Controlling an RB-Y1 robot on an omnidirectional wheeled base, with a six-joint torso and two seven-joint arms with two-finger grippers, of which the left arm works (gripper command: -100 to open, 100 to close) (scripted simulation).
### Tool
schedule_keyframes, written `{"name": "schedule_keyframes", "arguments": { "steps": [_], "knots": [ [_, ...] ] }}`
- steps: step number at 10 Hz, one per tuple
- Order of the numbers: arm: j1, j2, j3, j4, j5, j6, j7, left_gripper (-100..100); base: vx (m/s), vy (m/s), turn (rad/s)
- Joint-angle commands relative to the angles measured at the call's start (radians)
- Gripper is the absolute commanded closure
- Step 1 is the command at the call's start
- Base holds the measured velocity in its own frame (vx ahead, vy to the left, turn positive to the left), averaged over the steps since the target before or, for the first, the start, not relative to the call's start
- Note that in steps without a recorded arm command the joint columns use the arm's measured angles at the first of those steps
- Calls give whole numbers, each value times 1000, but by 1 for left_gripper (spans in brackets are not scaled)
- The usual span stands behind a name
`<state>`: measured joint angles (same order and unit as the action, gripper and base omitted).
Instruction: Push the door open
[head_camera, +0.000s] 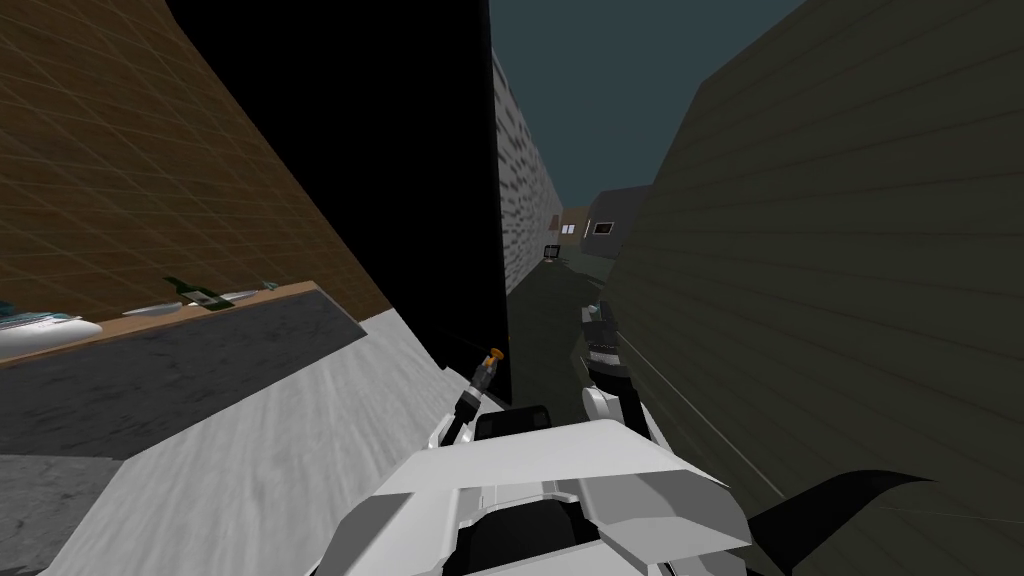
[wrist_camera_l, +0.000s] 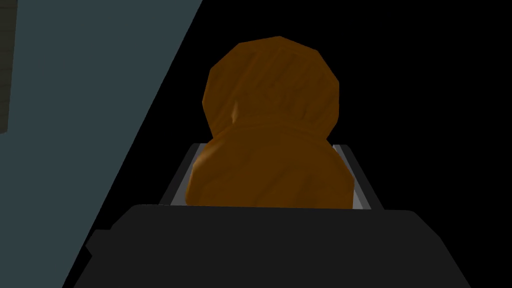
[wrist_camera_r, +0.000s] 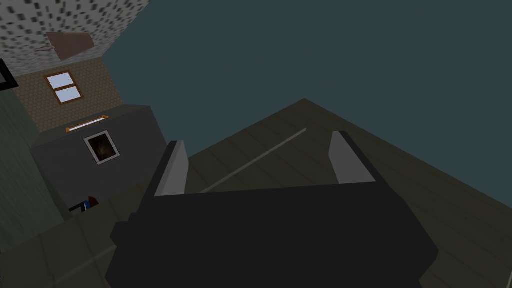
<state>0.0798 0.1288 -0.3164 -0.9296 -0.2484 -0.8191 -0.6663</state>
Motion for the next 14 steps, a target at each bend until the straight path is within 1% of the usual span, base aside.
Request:
{"name": "schedule_keyframes", "arguments": {
  "steps": [1,2,3,4,5,6,7,8,9,10,11,12,13,14],
  "knots": [
    [-5,1,3,-2,10,0,30,100,21,-17,-7],
    [-6,1,3,0,27,1,69,100,27,-26,-19],
    [-8,1,3,1,44,1,95,100,42,-29,-26],
    [-8,1,3,1,44,1,112,100,37,-27,-11],
    [-9,1,3,3,60,2,146,100,42,-31,-18],
    [-9,1,3,3,60,2,153,100,28,-27,-9],
    [-11,1,3,5,78,2,191,100,24,-29,-19],
    [-13,1,3,6,96,3,216,100,33,-37,-32],
    [-13,1,3,6,96,3,235,100,33,-26,-6],
    [-14,1,3,8,115,3,269,100,41,-23,-17],
    [-14,1,3,8,115,3,276,100,35,-17,-9],
    [-16,1,3,10,134,4,315,100,39,-29,-20],
    [-16,1,3,10,134,4,317,100,28,-23,-10],
    [-18,1,3,12,152,5,357,100,27,-30,-23]
  ]
}}
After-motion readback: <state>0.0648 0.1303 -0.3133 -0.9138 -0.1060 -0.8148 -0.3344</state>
